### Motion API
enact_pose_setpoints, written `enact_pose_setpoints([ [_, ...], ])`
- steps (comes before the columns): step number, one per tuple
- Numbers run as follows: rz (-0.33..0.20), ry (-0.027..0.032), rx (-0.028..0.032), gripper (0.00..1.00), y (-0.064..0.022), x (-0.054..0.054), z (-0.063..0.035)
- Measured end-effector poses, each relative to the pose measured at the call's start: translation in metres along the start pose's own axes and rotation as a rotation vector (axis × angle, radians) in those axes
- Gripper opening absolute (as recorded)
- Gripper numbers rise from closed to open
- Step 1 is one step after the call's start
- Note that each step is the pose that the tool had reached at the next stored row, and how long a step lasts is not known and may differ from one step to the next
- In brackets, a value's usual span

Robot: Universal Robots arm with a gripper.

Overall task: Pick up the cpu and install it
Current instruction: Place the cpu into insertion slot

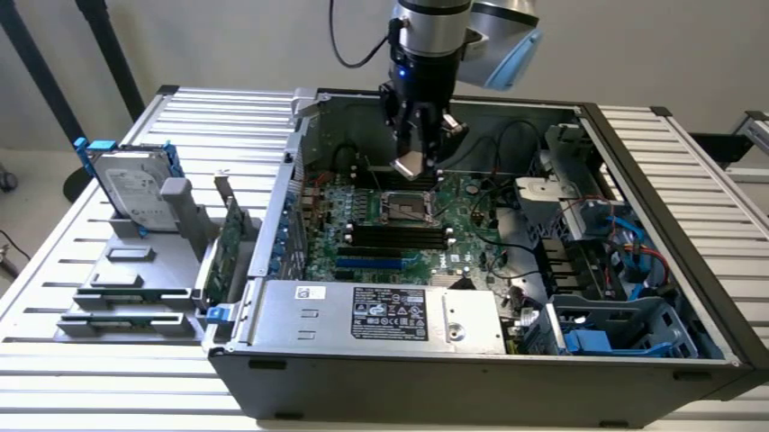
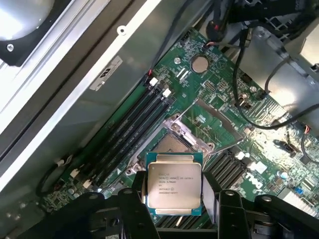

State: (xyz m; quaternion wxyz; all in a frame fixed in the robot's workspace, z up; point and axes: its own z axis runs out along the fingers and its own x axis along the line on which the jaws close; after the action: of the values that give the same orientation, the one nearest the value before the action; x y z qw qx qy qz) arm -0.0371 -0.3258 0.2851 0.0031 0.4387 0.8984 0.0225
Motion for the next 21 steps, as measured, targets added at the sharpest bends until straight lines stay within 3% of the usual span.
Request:
enact_pose_setpoints([
  [21, 0.382, -0.0164, -0.0054, 0.54, -0.0002, -0.0001, 0.0054],
])
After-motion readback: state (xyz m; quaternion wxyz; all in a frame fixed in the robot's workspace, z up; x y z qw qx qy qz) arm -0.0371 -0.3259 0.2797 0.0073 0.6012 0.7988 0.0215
